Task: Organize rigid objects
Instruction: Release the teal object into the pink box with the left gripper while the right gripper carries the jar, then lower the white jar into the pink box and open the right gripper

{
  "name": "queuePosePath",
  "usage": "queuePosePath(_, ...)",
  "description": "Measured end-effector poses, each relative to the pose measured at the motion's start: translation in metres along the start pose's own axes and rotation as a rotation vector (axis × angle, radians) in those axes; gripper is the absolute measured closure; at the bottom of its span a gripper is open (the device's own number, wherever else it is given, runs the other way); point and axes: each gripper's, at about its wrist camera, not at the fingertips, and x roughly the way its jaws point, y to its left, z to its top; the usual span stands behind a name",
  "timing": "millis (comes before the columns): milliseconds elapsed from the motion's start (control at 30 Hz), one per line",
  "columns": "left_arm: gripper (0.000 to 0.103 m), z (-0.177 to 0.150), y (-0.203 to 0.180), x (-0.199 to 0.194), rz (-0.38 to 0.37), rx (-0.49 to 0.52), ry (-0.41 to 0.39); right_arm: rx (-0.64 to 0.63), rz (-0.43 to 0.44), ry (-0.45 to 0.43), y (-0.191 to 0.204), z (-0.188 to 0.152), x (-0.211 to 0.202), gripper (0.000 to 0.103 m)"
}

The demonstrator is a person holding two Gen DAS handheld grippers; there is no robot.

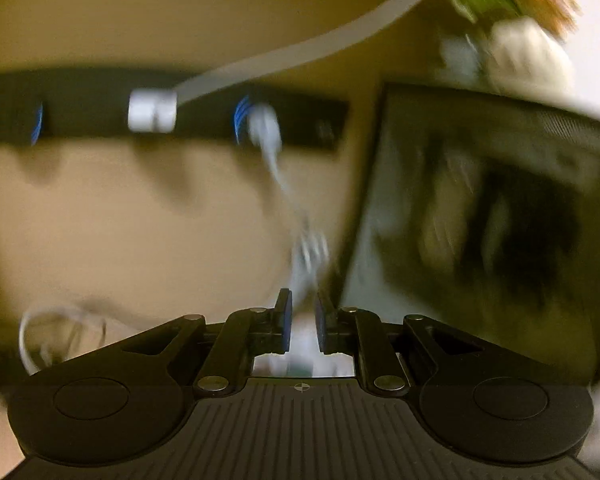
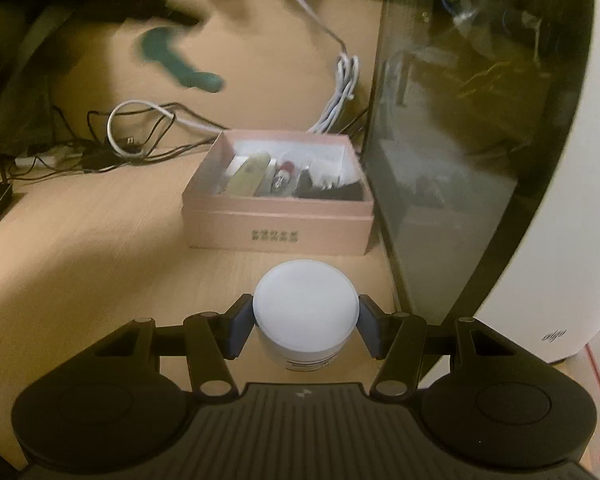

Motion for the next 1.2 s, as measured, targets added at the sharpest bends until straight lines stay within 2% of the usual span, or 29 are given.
queuePosePath(100,0.086,0.008,-0.003,0.019,0.078,-0.046,-0.025,-0.005,-0.01,-0.001,-0.003,-0.002,0.0,0.048)
queuePosePath(167,0.086,-0.006,0.001,0.025,0.059,-0.061,0.007,0.0,-0.015,0.016,-0.005,-0.008,0.0,0.048)
queuePosePath(267,0.086,-0.043,0.005,0.023,0.029,-0.078,0.108,0.005,-0.022,0.055,-0.008,-0.019,0.004,0.048)
queuePosePath(500,0.086,-0.128,0.035,-0.01,0.087,-0.247,0.366,-0.02,0.009,0.091,-0.003,-0.027,0.013,0.048)
queuePosePath(567,0.086,-0.149,0.039,-0.02,0.1,-0.254,0.433,-0.045,0.029,0.077,0.001,-0.015,0.019,0.048)
queuePosePath(633,0.086,-0.16,0.041,-0.03,0.121,-0.262,0.462,-0.073,0.046,0.041,0.005,0.004,0.026,0.048)
queuePosePath(800,0.086,-0.171,0.049,-0.061,0.15,-0.315,0.466,-0.112,0.092,-0.098,0.016,0.075,0.053,0.048)
queuePosePath(867,0.086,-0.172,0.05,-0.071,0.152,-0.317,0.469,-0.09,0.11,-0.114,0.021,0.103,0.074,0.048)
queuePosePath(1033,0.086,-0.17,0.047,-0.094,0.177,-0.291,0.441,0.0,0.139,-0.046,0.033,0.154,0.148,0.048)
queuePosePath(1200,0.086,-0.177,0.048,-0.104,0.206,-0.263,0.465,0.052,0.089,0.056,0.049,0.173,0.22,0.048)
